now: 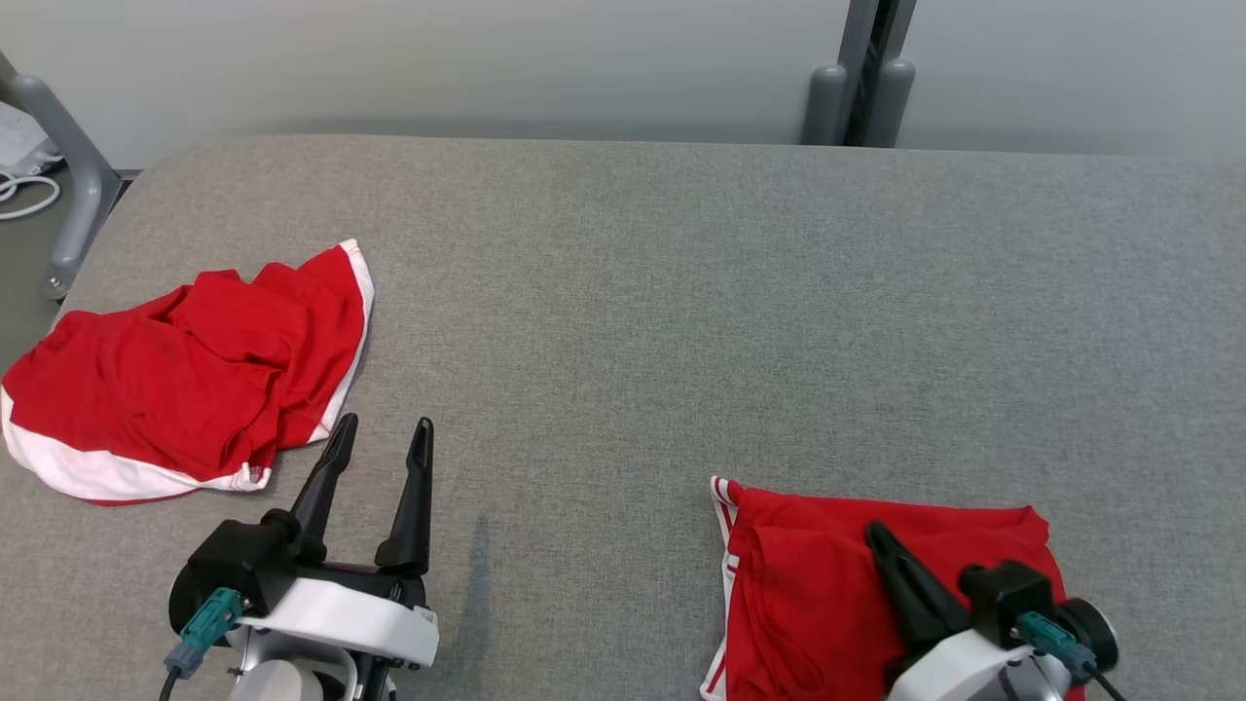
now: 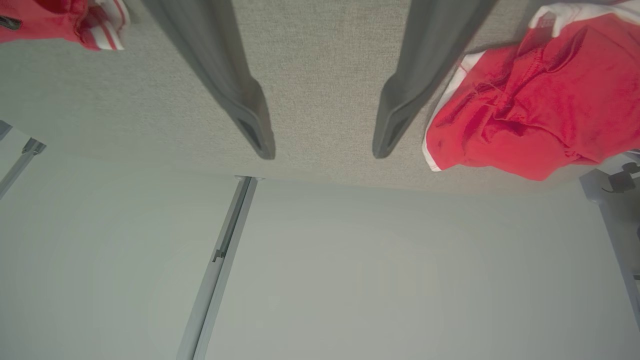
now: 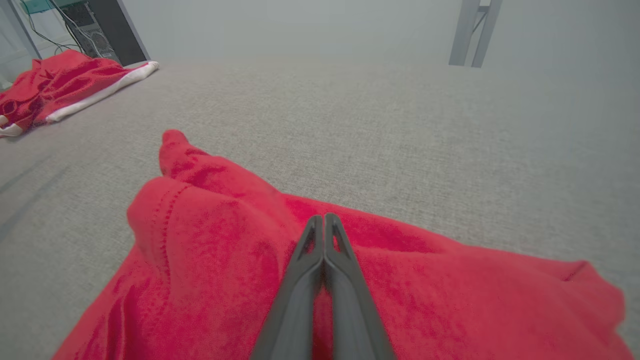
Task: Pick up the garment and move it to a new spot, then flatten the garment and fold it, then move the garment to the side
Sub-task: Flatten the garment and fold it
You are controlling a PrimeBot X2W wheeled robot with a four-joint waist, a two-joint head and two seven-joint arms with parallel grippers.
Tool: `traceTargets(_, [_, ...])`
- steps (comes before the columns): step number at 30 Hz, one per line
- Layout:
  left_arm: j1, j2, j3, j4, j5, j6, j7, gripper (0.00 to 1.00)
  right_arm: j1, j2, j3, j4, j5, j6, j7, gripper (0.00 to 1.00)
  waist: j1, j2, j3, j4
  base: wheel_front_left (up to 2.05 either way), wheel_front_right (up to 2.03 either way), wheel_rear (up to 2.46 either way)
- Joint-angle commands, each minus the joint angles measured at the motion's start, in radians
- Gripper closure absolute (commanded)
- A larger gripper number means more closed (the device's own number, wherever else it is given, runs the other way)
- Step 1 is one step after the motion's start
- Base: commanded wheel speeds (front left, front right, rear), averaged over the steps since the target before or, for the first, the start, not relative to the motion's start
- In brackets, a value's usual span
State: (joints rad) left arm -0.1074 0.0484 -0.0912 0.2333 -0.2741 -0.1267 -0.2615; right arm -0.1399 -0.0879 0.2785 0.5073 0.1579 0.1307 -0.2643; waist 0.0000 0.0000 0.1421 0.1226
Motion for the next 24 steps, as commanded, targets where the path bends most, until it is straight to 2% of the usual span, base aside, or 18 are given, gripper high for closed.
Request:
traceTargets(1, [-0.012, 0.004, 0.007, -0.001, 0.004, -0.005, -0.003, 0.00, -0.005, 0.003, 0.011, -0.022, 0.016, 0.000, -0.001, 1.00, 0.0000, 0.0000, -0.001, 0.001, 0.00, 0.00, 0.00])
traceTargets(8, [-0.011, 0.004, 0.008, 0.000, -0.009, -0.006, -0.003, 0.00, 0.051, -0.054, 0.177, -0.109, 0.093, 0.000, -0.001, 1.00, 0.0000, 0.0000, -0.016, 0.002, 0.00, 0.00, 0.00])
traceTargets(14, [0.006, 0.004, -0.002, 0.001, -0.015, -0.005, -0.003, 0.00, 0.077, -0.080, 0.251, -0.075, 0.148, 0.000, -0.001, 1.00, 0.0000, 0.0000, -0.030, 0.002, 0.00, 0.00, 0.00])
traceTargets(24, [0.010, 0.005, -0.011, 0.006, -0.012, -0.005, -0.003, 0.00, 0.031, -0.108, 0.496, -0.016, 0.318, 0.000, -0.001, 1.00, 0.0000, 0.0000, -0.046, 0.007, 0.00, 0.00, 0.00])
